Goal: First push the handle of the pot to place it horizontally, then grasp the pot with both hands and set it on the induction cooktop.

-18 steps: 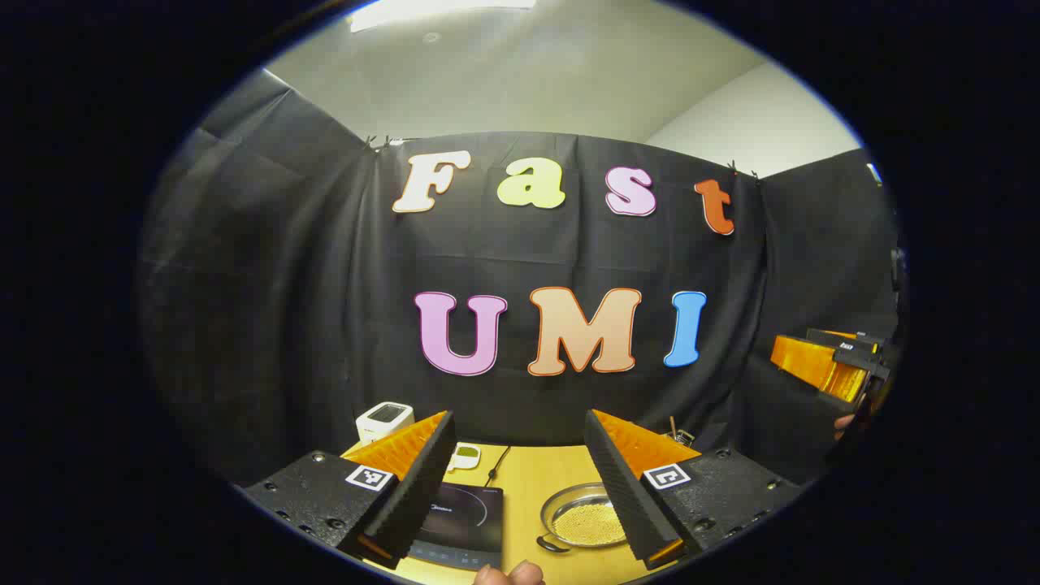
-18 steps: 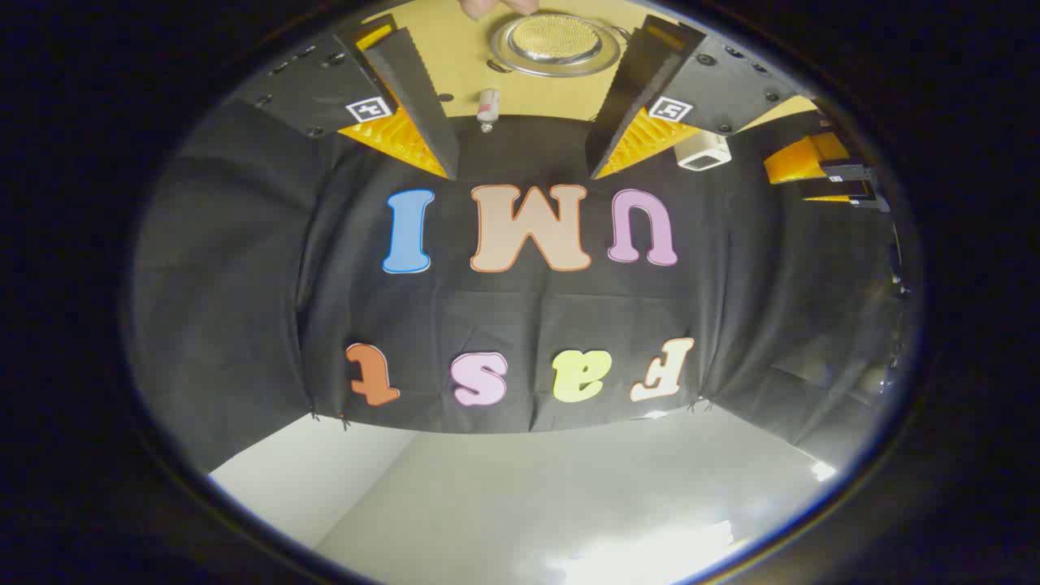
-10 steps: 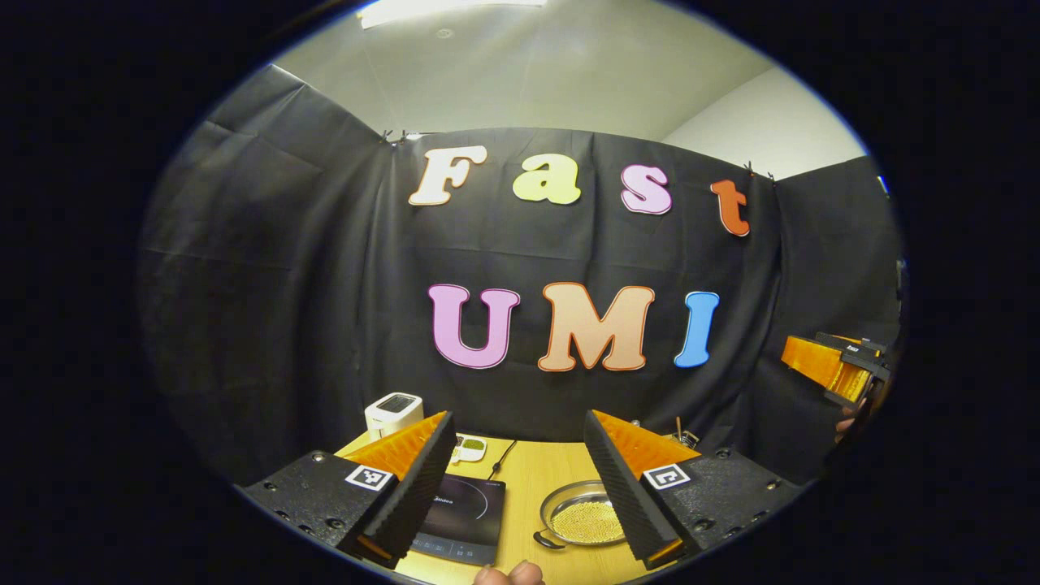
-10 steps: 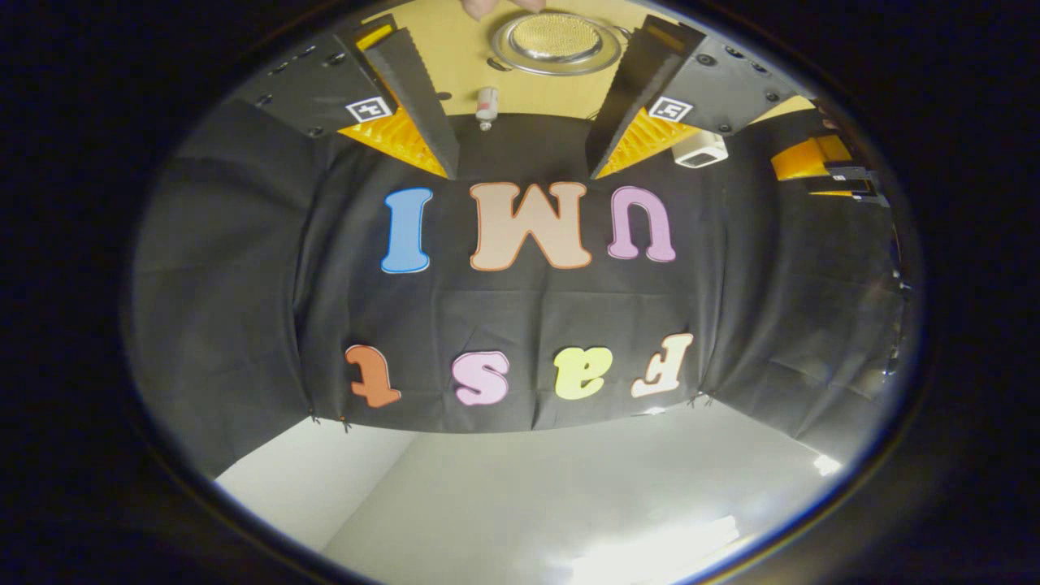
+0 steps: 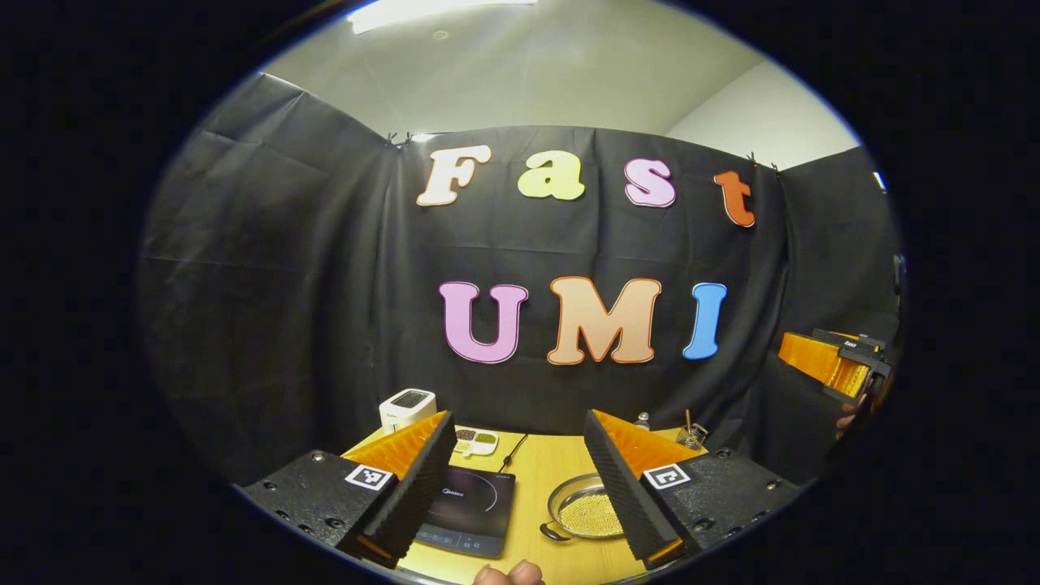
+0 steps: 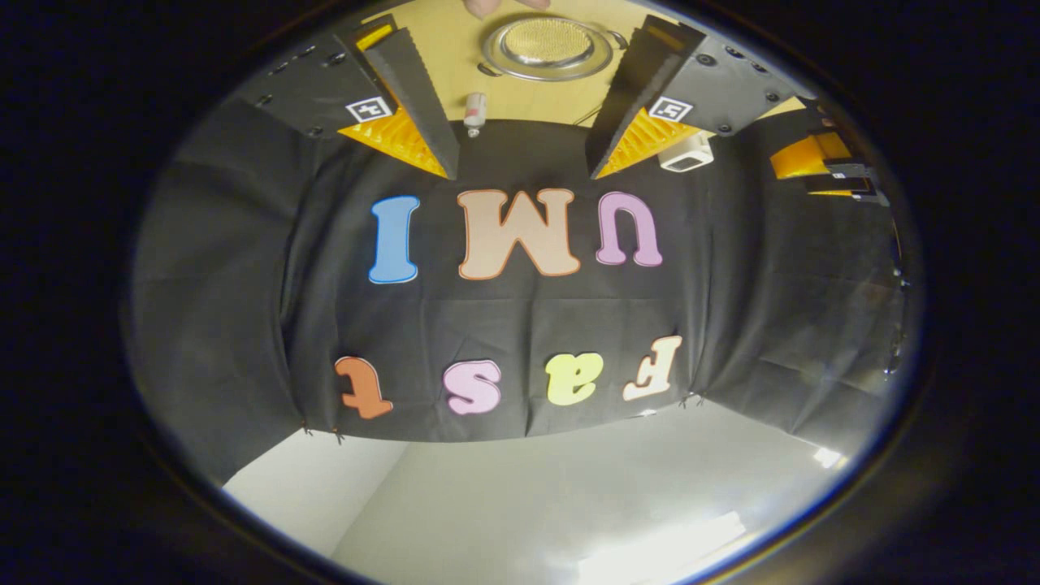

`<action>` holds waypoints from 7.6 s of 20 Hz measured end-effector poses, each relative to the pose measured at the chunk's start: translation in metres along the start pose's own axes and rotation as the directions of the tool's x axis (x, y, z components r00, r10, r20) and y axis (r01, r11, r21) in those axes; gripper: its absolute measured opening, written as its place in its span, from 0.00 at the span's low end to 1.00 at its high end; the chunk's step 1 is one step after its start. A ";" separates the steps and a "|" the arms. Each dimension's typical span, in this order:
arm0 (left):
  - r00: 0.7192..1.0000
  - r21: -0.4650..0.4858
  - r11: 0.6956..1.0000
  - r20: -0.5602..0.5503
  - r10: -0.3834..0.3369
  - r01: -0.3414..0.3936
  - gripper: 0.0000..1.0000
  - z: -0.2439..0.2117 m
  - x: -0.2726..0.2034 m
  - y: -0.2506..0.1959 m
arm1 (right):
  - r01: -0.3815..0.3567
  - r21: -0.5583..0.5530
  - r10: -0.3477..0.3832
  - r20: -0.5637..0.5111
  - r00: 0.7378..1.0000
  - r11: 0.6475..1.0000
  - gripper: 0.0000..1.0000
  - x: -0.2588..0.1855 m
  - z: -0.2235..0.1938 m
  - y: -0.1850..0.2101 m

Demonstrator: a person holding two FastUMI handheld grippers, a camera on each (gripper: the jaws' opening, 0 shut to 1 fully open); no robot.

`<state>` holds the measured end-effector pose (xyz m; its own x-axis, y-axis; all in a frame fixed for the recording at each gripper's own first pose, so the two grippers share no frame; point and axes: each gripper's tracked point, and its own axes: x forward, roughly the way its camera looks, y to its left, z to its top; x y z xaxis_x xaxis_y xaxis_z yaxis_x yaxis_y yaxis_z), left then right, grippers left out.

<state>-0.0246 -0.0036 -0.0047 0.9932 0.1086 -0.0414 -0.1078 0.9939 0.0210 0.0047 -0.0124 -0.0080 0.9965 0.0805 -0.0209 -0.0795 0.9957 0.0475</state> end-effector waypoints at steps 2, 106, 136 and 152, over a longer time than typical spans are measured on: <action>1.000 0.001 1.000 -0.003 0.009 -0.009 0.96 0.000 -0.003 -0.002 | -0.016 0.004 0.016 -0.003 1.000 1.000 0.98 -0.002 -0.002 0.000; 0.898 -0.051 0.929 -0.244 -0.367 0.366 0.96 -0.164 0.212 0.139 | 0.607 0.338 0.028 -0.887 0.461 0.719 0.00 0.078 -0.510 0.213; 0.834 -0.039 0.969 -0.501 -0.232 0.245 0.94 -0.259 0.175 -0.033 | 0.180 0.088 -0.069 -0.696 0.715 0.980 0.80 0.104 -0.426 -0.035; 0.650 -0.094 0.990 -0.747 -0.141 0.107 0.95 -0.395 0.191 -0.026 | 0.157 -0.008 -0.104 -0.783 0.613 0.988 0.89 0.121 -0.497 -0.087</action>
<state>0.1508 -0.0018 -0.4077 0.6279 -0.0572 -0.7762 -0.0047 0.9970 -0.0772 0.1198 -0.0670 -0.5112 0.6002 -0.0186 -0.7997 0.0782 0.9963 0.0354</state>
